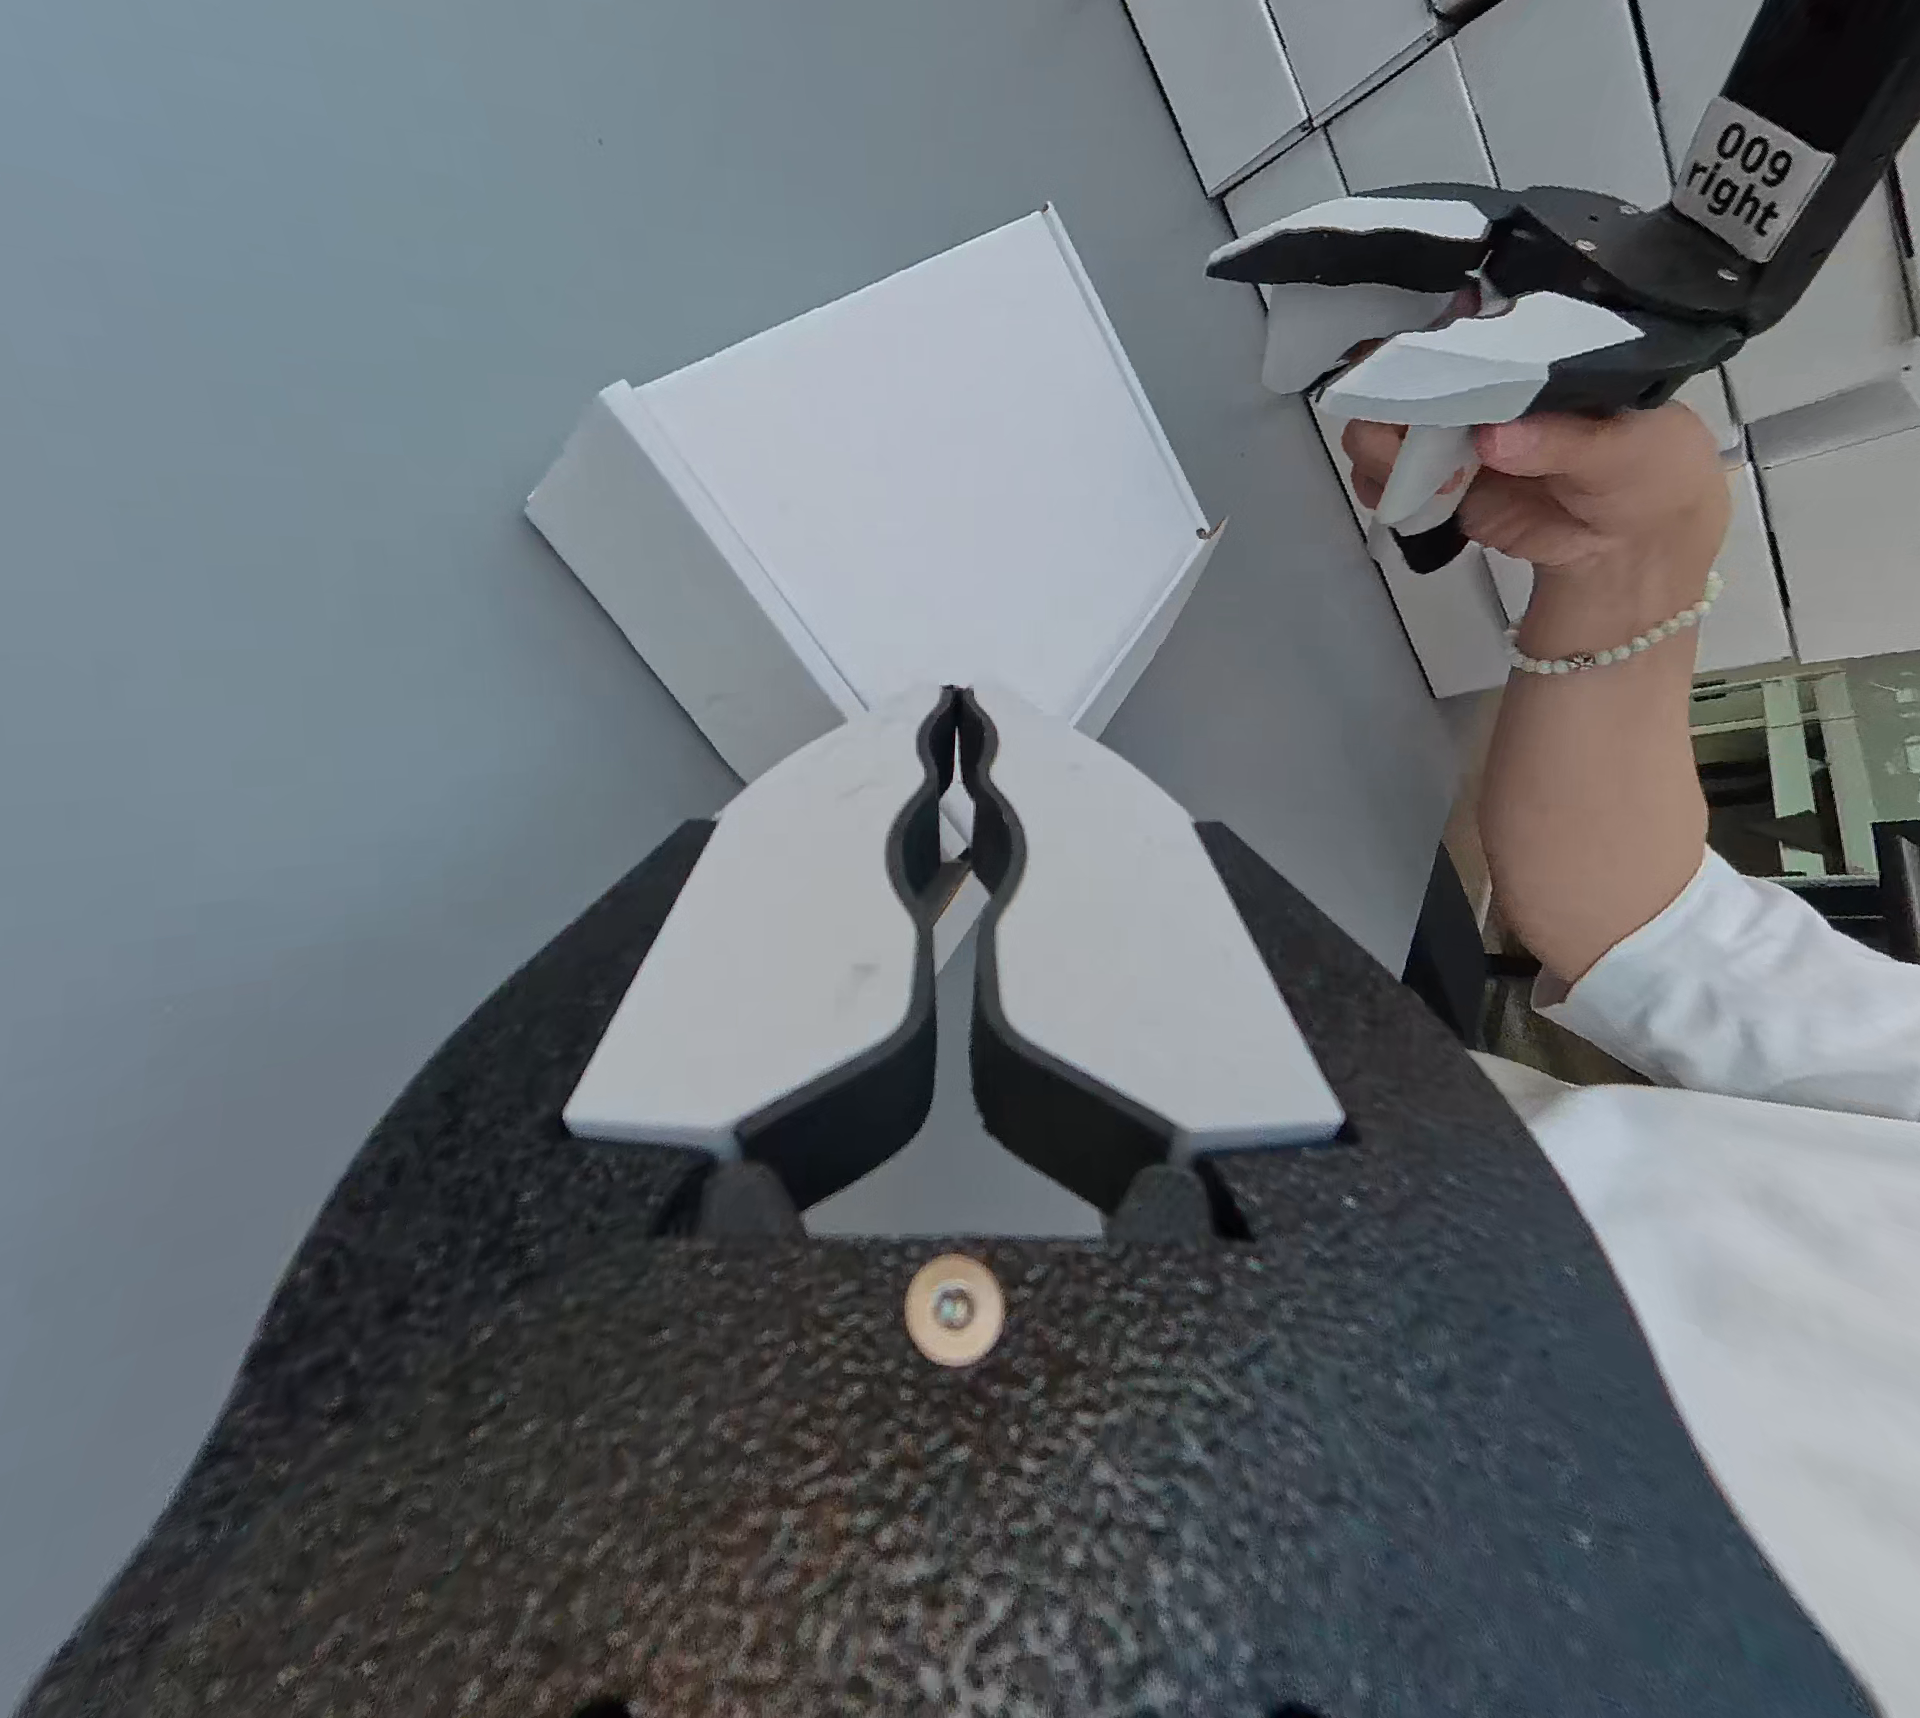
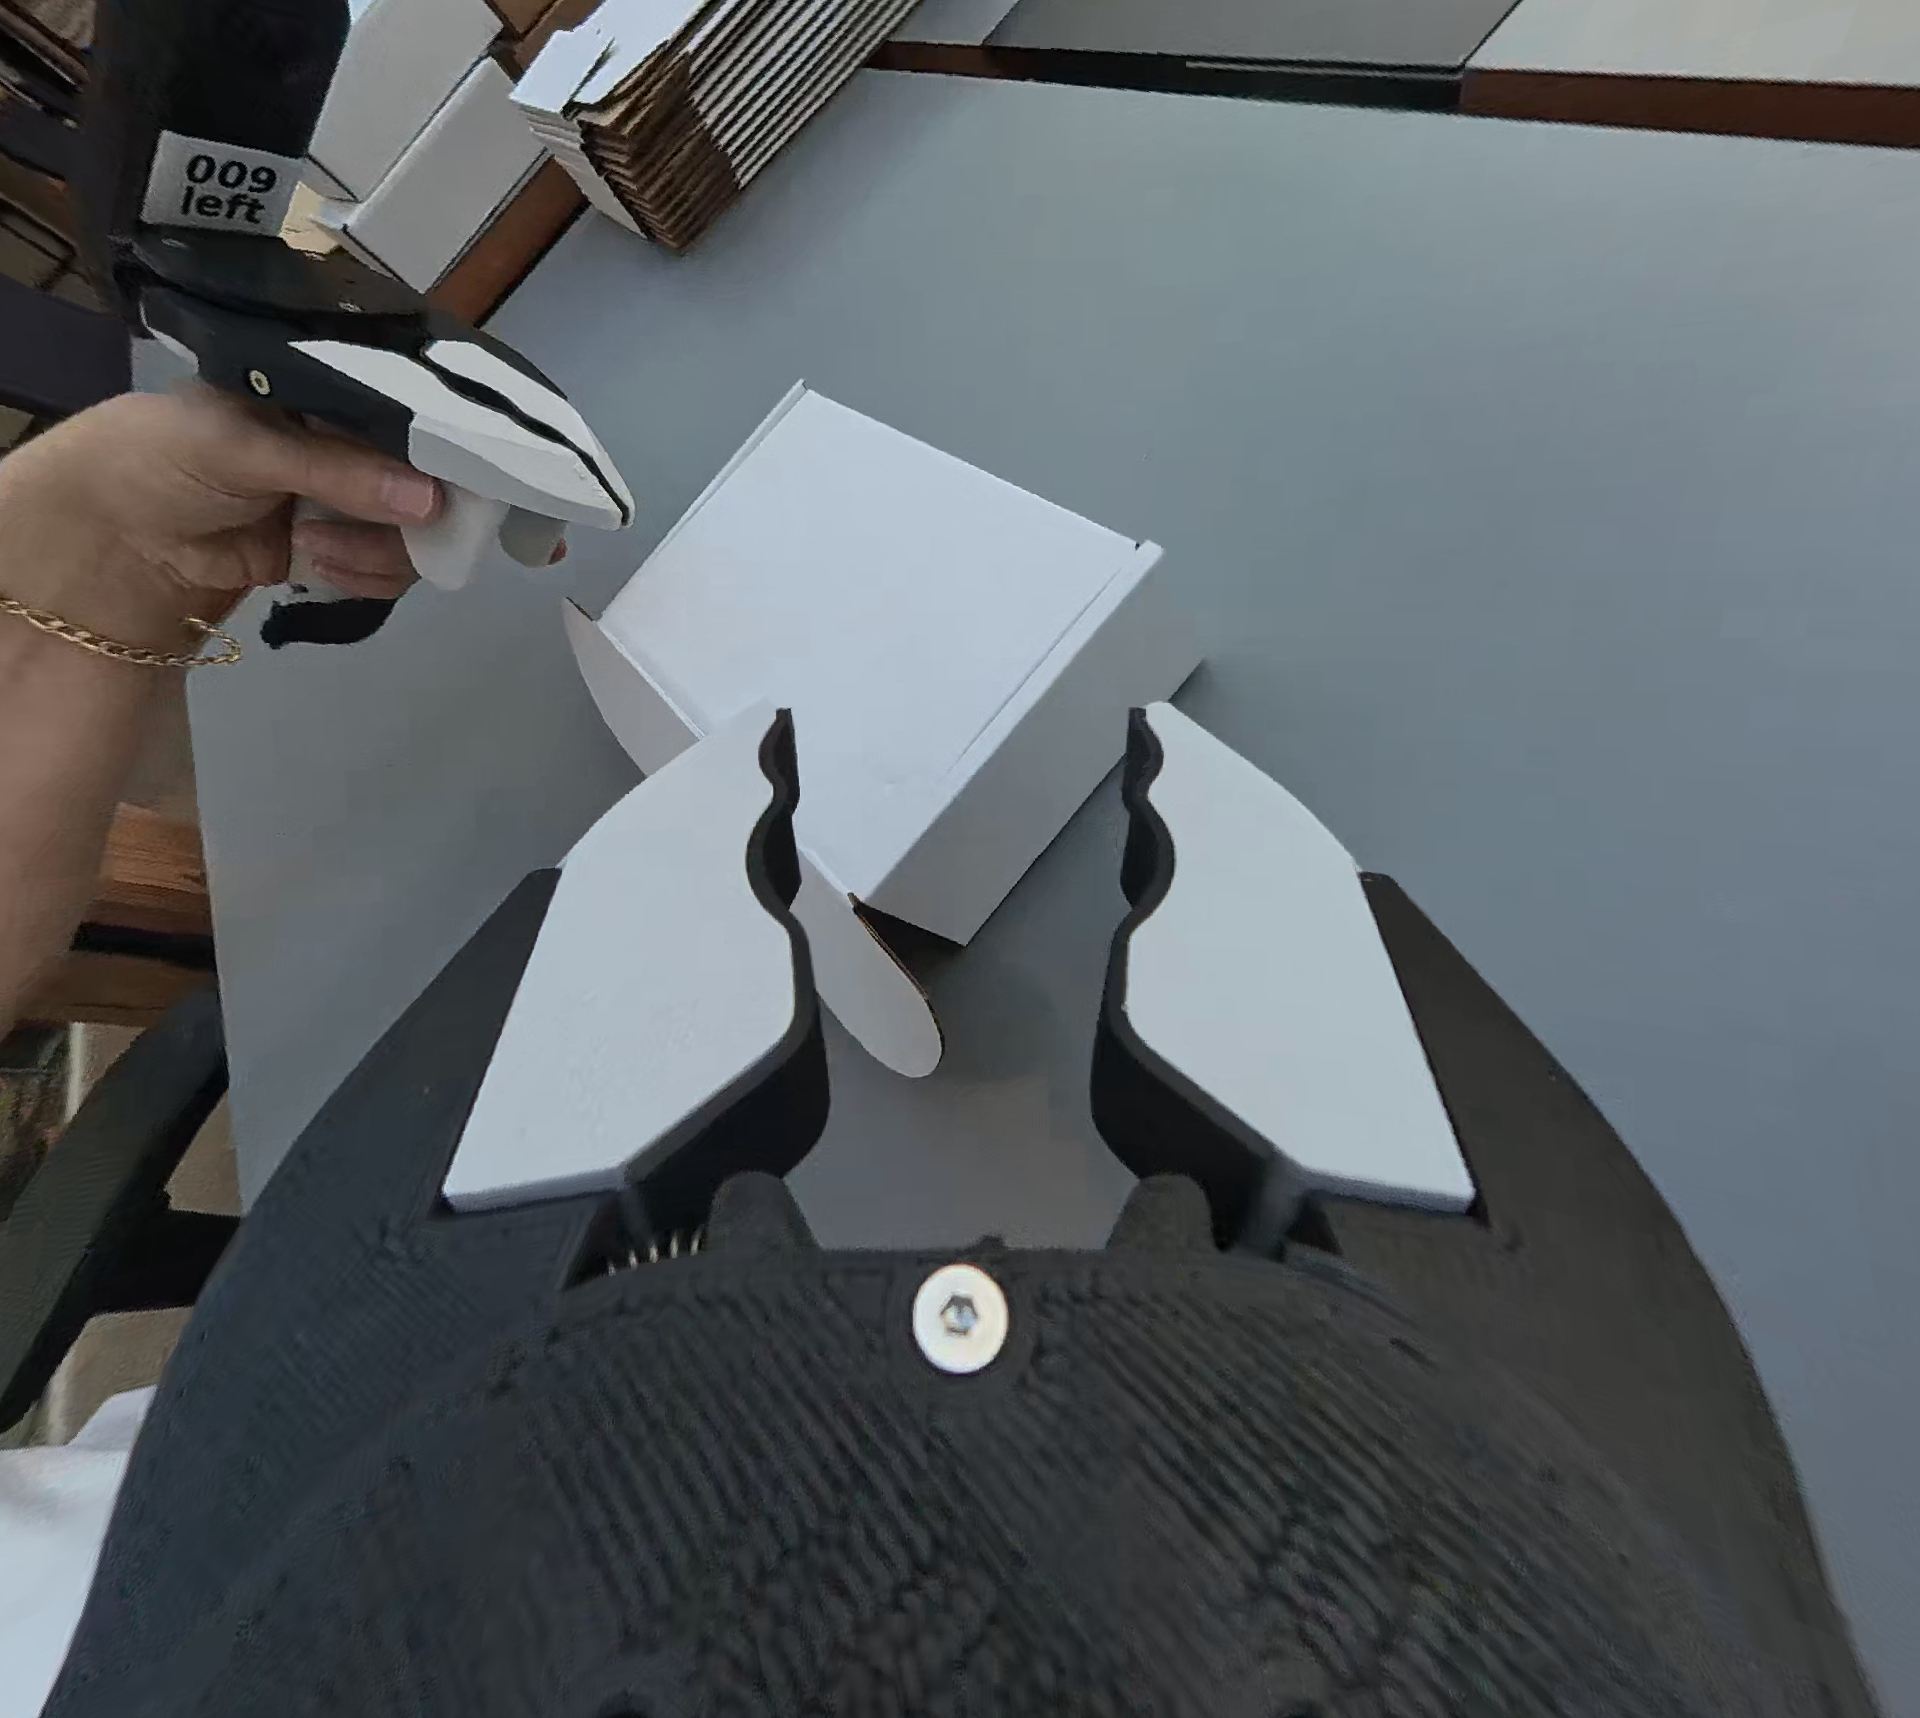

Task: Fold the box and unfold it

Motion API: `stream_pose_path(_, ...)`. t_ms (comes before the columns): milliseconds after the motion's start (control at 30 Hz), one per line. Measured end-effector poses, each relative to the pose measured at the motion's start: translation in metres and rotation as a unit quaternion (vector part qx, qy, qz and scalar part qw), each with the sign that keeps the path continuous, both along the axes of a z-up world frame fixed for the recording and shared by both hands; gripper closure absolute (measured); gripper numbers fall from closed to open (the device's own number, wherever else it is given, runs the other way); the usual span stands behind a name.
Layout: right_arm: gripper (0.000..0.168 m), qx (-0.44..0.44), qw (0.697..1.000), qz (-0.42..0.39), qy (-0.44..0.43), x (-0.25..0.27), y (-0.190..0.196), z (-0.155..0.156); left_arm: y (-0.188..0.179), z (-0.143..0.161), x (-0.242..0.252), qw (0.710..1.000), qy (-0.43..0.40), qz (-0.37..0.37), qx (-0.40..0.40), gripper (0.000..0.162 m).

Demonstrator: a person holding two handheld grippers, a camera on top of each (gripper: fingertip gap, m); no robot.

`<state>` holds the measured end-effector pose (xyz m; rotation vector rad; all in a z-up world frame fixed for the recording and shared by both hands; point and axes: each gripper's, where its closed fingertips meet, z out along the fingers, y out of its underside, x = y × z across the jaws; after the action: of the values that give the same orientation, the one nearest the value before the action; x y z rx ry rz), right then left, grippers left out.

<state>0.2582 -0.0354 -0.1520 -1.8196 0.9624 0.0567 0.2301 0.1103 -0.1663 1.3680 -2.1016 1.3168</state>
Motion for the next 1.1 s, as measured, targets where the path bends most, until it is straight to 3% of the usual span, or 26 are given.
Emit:
stream_pose_path(200, 0.087, 0.043, 0.995, -0.024, 0.086, 0.003, -0.012, -0.02, 0.0, -0.013, 0.0, 1.0, 0.005, 0.007, 0.012, 0.162)
stream_pose_path(500, 0.085, 0.1, 0.982, 0.019, 0.162, -0.006, 0.009, -0.024, 0.003, -0.014, 0.0, 0.999, -0.028, 0.027, 0.007, 0.162)
stream_pose_path(700, 0.094, 0.151, 0.959, 0.039, 0.236, -0.008, 0.022, -0.026, 0.006, -0.014, 0.0, 0.999, -0.036, 0.037, 0.0, 0.162)
stream_pose_path(833, 0.09, 0.103, 0.966, 0.051, 0.232, -0.007, 0.028, -0.032, 0.006, -0.014, 0.0, 0.998, -0.04, 0.041, 0.002, 0.162)
stream_pose_path(1100, 0.094, 0.119, 0.953, 0.082, 0.266, -0.007, 0.046, -0.026, 0.015, -0.016, 0.001, 0.997, -0.05, 0.061, 0.0, 0.162)
